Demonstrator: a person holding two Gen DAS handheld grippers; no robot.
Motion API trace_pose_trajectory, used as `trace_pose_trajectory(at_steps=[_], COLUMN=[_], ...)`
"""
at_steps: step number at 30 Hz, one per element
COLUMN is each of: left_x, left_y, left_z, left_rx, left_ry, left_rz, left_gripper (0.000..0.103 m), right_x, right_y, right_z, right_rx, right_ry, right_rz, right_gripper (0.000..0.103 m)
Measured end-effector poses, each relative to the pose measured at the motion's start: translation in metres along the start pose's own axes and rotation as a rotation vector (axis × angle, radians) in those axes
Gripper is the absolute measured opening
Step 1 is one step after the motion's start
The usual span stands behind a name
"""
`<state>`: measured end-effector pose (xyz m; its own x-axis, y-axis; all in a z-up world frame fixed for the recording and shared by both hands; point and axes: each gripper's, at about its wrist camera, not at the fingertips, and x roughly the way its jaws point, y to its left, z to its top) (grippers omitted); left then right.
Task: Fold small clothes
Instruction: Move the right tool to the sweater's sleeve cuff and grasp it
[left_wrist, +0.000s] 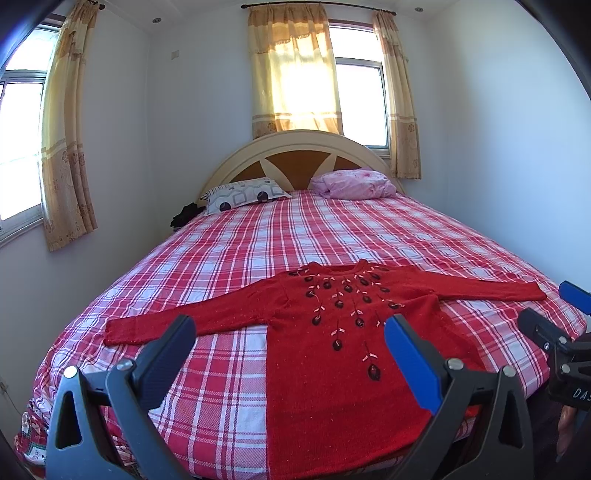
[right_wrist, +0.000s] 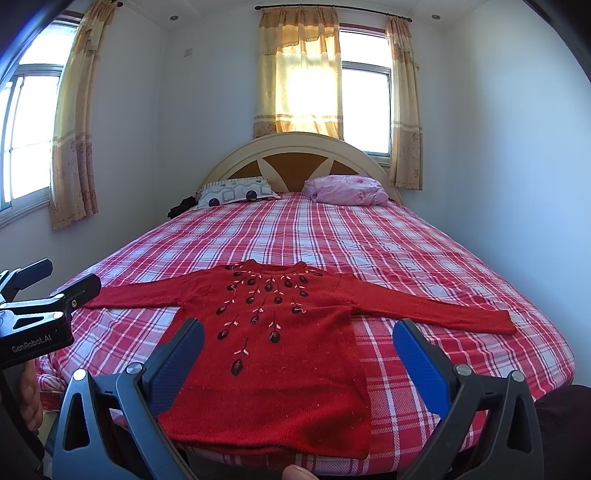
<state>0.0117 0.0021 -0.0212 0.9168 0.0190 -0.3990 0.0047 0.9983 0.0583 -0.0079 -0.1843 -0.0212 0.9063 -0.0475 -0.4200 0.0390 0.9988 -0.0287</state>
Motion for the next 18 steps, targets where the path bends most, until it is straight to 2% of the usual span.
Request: trace_pose_trajectory(at_steps=[11, 18], left_x=[0.021, 0.066], left_y=[-0.005, -0.019], left_z=[-0.009, -0.03], left_rx=[0.01, 0.053], left_ry=[0.041, 0.116], left_rz=[-0.007, -0.018], left_gripper=[0.103, 0.103], right_x=[0.023, 0.065], right_y=[-0.01, -0.062], right_z=[-0.01, -0.025], right_rx=[0.011, 0.111], right_ry=[0.042, 0.109], right_rz=[-0.006, -0.03], right_gripper=[0.102, 0.102])
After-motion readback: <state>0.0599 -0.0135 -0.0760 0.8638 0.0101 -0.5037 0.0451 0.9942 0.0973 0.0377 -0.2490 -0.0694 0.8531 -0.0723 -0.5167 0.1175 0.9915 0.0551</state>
